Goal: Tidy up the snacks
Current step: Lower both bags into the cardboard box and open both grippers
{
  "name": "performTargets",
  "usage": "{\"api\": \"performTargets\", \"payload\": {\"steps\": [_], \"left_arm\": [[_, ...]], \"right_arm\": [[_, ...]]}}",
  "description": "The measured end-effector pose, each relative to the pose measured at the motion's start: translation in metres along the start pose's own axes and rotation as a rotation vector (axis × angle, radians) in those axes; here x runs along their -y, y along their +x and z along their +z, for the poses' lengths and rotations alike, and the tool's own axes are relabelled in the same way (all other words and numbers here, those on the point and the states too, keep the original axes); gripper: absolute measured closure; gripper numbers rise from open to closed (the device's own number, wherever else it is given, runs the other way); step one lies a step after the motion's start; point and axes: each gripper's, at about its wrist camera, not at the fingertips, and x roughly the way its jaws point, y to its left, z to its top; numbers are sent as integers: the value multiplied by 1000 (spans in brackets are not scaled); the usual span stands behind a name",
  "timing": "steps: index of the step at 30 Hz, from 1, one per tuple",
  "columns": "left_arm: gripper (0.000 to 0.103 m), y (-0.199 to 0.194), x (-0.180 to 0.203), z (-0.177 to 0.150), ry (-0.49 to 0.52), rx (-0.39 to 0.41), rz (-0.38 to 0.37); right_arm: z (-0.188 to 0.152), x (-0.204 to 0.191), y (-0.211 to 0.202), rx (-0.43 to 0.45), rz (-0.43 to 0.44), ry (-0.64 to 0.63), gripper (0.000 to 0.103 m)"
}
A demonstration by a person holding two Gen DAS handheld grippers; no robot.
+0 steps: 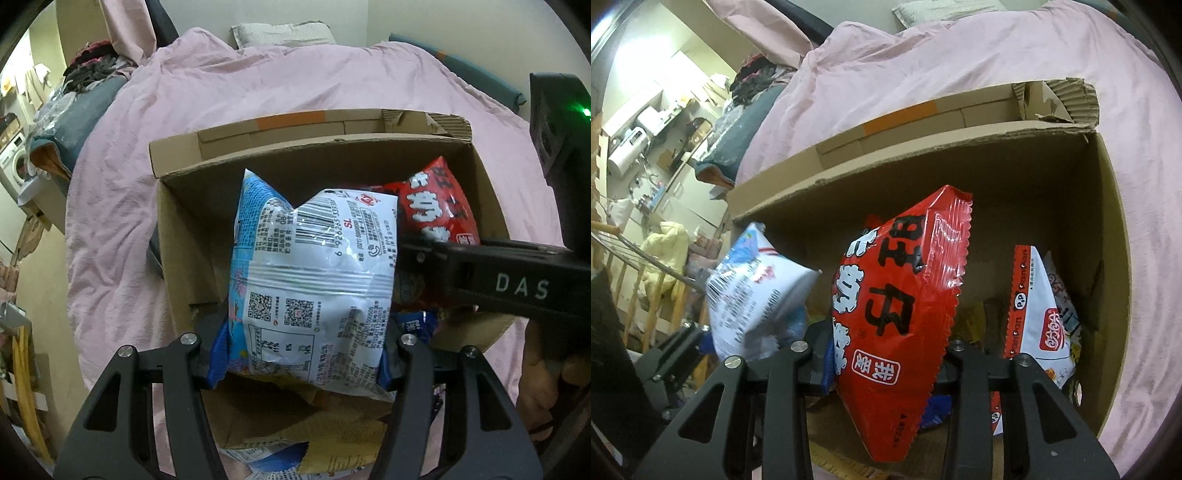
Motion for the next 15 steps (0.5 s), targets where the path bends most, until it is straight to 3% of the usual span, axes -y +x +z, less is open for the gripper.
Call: {"api": "performTargets", "payload": {"steps": [9, 11, 13, 15], "left_arm": [[42, -6, 0, -3, -12, -8, -46], [35, -7, -3, -3, -34, -14, -63], [22, -10, -6, -3, -53, -5, -73], [17, -13, -8, -3, -64, 6, -75]], "right_arm": [[-5, 12, -10, 15, 50, 43, 63], [-4, 13, -14, 26, 77, 61, 59], [-2, 15, -20, 44, 101, 64, 51], [-2, 14, -23, 56, 102, 59, 47]]}}
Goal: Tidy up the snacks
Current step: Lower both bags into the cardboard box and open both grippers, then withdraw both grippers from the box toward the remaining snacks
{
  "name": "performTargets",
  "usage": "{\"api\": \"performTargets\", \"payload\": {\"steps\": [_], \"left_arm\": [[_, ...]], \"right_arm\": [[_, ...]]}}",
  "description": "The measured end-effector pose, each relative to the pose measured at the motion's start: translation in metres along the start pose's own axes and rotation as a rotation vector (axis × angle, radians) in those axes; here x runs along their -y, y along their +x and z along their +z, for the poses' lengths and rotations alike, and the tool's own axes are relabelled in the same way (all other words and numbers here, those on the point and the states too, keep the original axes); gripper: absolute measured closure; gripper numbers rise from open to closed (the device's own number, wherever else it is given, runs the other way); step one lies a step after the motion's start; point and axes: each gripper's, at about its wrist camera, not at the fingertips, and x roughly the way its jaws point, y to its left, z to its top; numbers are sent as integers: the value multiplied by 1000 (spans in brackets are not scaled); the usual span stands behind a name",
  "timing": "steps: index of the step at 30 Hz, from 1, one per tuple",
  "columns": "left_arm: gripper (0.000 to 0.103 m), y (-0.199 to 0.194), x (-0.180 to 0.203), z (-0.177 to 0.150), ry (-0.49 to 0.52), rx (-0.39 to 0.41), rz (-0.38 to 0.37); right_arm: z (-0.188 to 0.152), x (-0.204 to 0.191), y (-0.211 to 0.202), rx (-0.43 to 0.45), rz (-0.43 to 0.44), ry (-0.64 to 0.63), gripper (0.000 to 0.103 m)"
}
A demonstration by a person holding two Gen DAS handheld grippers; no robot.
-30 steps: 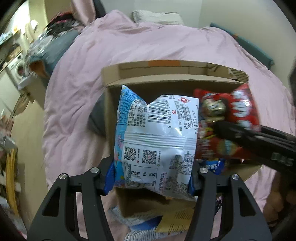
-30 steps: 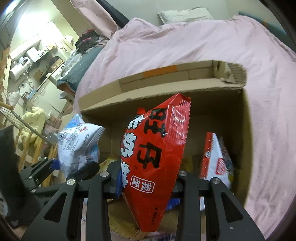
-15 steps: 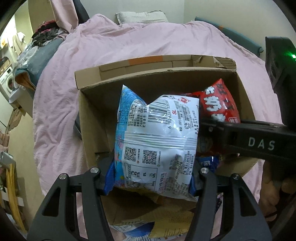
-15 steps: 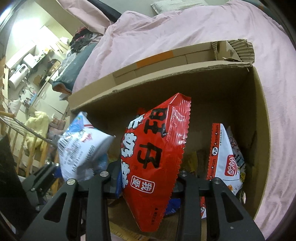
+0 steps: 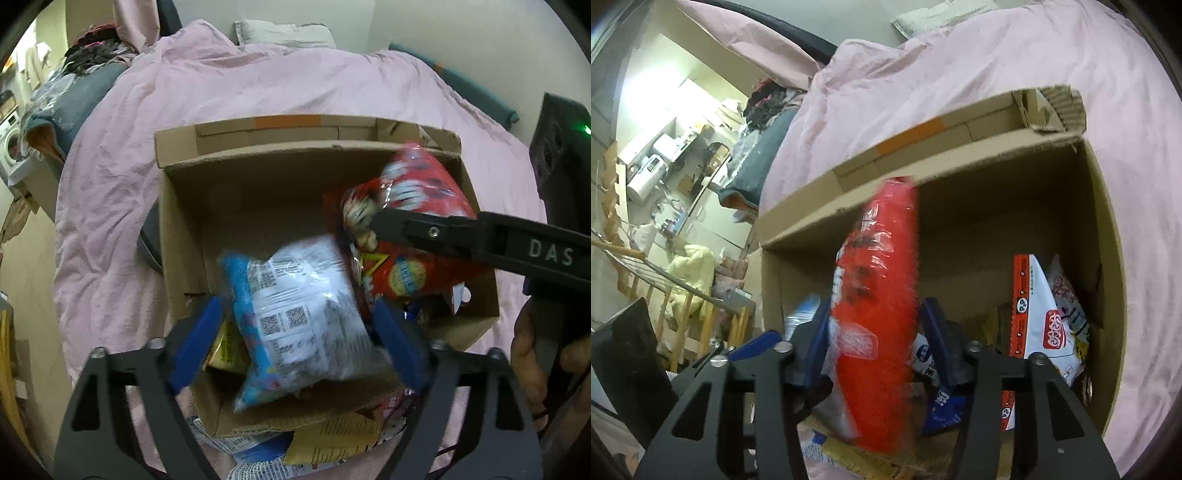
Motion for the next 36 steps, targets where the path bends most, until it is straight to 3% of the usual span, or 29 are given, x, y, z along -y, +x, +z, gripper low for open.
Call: {"api": "performTargets", "payload": {"steps": [3, 7, 20, 30, 36], "left_arm": [[17, -3, 1, 1, 1, 7, -5], [17, -7, -2, 2, -2, 16, -6], [17, -19, -14, 1, -51, 31, -2], [17, -52, -34, -19, -116, 51, 36], [17, -68, -50, -41, -194, 26, 2]], "right_arm": [[1, 1, -8, 29, -3, 6, 32], [6, -2, -30, 120, -28, -13, 29], [11, 4, -39, 122, -42, 11, 29], [-11, -5, -59, 110, -51, 24, 29], [-29, -12, -67, 92, -62, -4, 28]]}}
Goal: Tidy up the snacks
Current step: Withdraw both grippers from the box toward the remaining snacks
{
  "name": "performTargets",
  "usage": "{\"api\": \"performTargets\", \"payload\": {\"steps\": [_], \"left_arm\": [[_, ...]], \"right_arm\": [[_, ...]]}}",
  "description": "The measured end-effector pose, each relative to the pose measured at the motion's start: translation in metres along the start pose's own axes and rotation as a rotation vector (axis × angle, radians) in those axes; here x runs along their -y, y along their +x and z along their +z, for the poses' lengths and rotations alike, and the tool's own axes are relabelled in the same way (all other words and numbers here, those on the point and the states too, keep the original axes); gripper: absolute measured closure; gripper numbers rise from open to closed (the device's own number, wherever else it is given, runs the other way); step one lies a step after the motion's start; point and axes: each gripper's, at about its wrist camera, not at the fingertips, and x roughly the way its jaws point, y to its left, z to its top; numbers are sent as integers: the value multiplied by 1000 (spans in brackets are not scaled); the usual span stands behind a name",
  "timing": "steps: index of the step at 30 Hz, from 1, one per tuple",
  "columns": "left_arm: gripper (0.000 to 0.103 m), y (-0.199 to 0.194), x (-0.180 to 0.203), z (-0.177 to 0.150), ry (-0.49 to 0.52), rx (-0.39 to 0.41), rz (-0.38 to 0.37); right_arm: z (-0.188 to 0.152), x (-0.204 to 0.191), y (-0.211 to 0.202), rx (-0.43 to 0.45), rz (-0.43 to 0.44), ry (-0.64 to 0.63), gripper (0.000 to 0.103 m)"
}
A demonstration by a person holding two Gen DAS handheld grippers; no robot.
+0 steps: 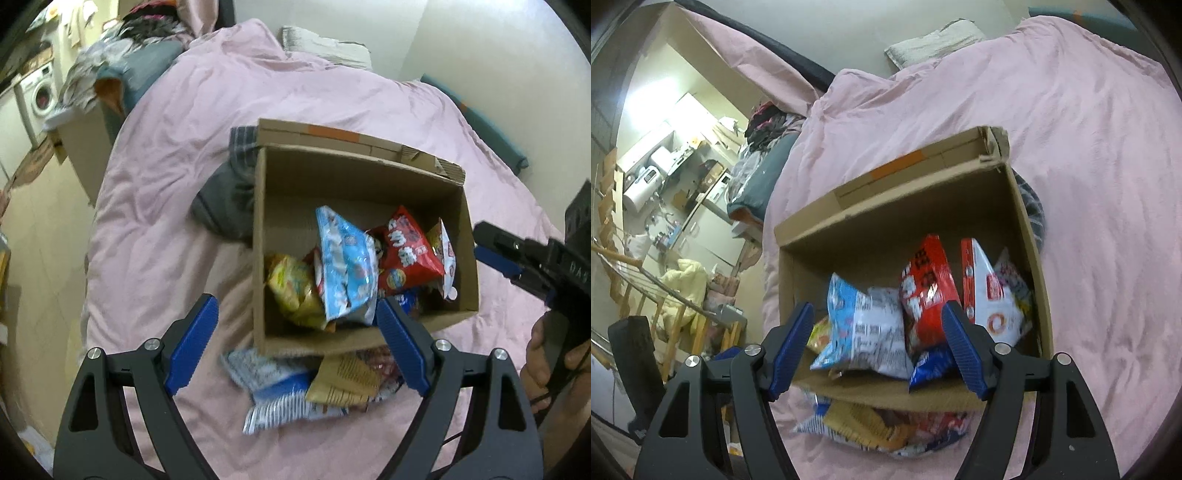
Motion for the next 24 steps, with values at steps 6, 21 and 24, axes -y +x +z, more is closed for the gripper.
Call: {"api": "performTargets", "payload": {"steps": [6, 21, 24], "left_arm": [[17, -11, -17, -20, -71, -17, 16], [17, -10, -50, -63, -224, -108, 73], [17, -10, -49, -64, -199, -102, 91]], "right_arm": [[-21, 3, -10, -24, -16, 12, 28], [-92, 38, 7, -222, -121, 231, 28], [-107, 45, 26, -295, -184, 256, 28]]}}
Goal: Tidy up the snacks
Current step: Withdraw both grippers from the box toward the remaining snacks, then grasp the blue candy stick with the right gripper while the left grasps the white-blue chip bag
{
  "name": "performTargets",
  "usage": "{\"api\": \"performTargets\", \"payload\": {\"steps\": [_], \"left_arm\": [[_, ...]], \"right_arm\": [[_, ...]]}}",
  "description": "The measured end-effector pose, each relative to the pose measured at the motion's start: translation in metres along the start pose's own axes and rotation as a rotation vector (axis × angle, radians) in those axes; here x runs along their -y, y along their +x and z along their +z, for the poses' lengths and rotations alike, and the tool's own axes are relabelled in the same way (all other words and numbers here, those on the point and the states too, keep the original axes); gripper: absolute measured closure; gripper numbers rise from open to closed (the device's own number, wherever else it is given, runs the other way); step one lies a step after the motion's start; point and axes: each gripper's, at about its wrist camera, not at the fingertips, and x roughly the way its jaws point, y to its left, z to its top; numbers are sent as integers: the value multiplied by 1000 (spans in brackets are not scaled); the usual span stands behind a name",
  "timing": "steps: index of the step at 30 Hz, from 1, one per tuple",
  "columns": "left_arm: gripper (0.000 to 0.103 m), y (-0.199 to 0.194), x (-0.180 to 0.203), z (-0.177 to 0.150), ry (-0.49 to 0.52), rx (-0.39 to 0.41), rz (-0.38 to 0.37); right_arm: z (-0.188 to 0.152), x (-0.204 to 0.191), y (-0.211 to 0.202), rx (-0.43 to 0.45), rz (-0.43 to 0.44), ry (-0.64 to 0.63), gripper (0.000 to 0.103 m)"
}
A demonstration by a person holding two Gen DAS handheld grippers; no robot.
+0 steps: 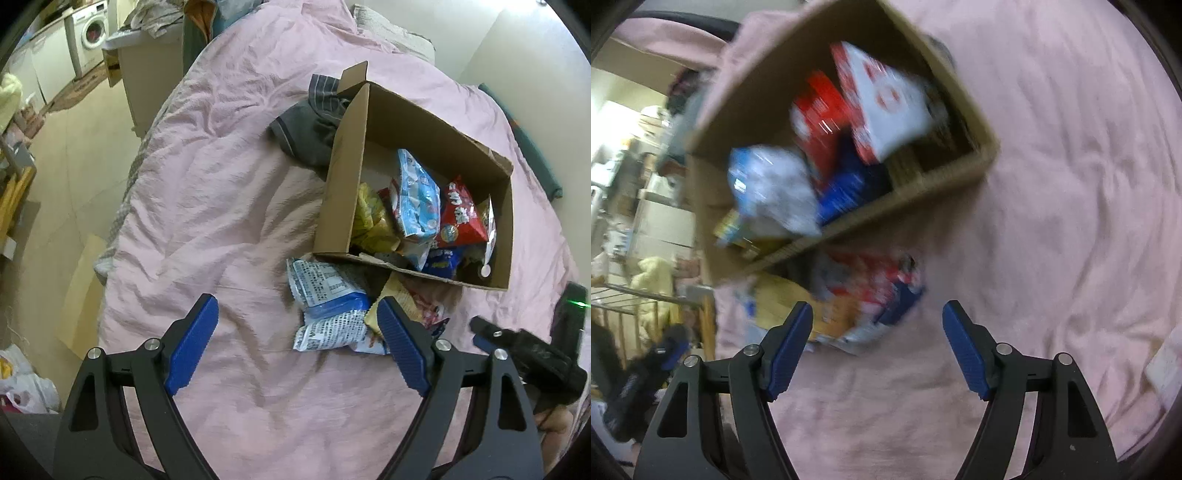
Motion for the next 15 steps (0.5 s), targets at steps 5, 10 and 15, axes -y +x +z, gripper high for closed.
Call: {"api": "performTargets", "payload": {"steps": [5, 10, 15], "left_arm": [[17, -2, -7, -1, 3, 3, 3], [17, -6, -24, 1, -28, 13, 6], [17, -5, -42, 0, -62, 16, 31]], "right_arm": [[-3, 9, 34, -92, 29, 79, 51], [-5, 6, 57, -132, -5, 87, 63], [2, 3, 63, -124, -64, 54, 71]]}}
